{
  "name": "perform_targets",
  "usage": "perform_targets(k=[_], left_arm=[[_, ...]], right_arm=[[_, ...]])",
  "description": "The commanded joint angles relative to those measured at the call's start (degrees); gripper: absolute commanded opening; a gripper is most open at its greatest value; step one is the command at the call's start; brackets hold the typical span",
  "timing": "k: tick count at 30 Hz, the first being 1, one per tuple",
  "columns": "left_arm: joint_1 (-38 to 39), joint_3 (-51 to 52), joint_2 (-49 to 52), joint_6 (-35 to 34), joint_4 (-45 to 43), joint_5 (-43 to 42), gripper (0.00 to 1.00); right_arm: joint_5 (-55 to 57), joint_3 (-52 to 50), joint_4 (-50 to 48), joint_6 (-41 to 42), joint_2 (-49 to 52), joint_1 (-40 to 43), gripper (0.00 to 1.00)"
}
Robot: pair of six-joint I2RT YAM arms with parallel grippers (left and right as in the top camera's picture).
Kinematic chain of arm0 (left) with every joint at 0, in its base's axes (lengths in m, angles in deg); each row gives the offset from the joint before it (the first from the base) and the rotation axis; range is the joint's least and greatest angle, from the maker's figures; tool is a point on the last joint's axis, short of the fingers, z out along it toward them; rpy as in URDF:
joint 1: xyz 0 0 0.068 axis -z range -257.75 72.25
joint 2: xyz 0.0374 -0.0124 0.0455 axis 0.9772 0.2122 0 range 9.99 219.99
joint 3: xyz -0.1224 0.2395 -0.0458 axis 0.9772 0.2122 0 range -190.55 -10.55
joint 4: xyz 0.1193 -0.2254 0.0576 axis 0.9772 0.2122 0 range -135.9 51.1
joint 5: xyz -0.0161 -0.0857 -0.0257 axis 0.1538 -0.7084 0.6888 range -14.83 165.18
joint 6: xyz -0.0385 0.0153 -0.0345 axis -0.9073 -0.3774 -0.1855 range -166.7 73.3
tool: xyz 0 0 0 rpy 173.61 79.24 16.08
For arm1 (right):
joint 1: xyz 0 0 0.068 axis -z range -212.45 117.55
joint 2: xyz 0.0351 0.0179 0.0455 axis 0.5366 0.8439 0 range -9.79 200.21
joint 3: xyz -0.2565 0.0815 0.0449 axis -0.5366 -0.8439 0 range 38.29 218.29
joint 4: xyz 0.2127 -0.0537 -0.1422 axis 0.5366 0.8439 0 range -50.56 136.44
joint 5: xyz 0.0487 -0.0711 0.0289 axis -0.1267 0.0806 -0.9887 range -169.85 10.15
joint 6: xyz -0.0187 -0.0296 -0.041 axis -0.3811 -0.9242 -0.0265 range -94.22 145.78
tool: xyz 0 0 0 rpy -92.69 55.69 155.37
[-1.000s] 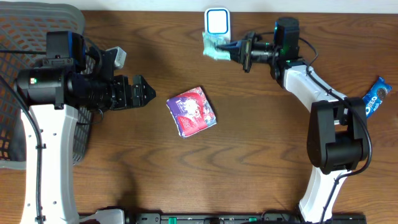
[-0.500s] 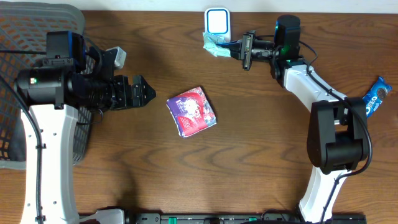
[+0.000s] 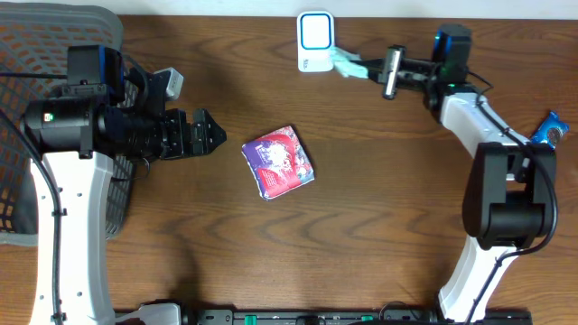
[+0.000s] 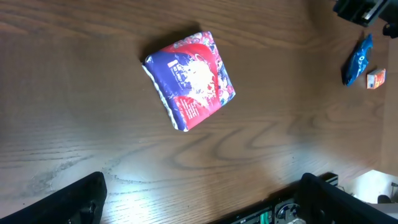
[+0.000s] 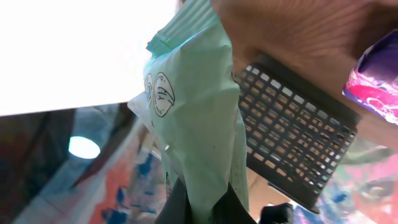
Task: Scan the item barcode
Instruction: 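Hold the green wipes pack up at the white scanner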
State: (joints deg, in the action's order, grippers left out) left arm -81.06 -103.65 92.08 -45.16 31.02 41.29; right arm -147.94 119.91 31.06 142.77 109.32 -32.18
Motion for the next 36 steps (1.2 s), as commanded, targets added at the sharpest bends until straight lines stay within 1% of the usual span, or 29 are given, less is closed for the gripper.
perform_targets(k=[1,7,18,21,28,32,33,36], left_arm=[[0.13,0.35,0.22,0.59,0.15,0.55,0.98],[0.13,0.35,0.22,0.59,0.15,0.55,0.98],[0.13,0.35,0.22,0.59,0.15,0.52,0.98],[0.13,0.35,0.22,0.59,0.15,0.52,0.98],[0.13,0.35,0.22,0.59,0.15,0.55,0.98],[0.13,0.35,0.22,0.59,0.15,0.55,0.98],[0.13,0.35,0.22,0.59,0.15,0.55,0.98],[0.13,0.35,0.22,0.59,0.15,0.52,0.98]], right_arm=[[-2.97,1.03,0.09,0.55,-1.97,1.88,0.02],[-2.99,1.03,2.01,0.55,-1.97,2.64,0.01],[-4.52,1.03,1.92,0.55,-1.97,0.74,0.01],[-4.7,1.03,0.68,-1.11,-1.97,0.17,0.01],[-0.46,1.03,-11.08,-14.84,-1.99,-3.04,0.01],[5.6,1.05,-11.54,-24.13,-1.99,-5.86,0.01],[7.93,1.05,-11.3,-27.69,-1.99,-6.64,0.01],[15.85,1.05,-10.91,-34.14,-1.97,-8.92,0.01]])
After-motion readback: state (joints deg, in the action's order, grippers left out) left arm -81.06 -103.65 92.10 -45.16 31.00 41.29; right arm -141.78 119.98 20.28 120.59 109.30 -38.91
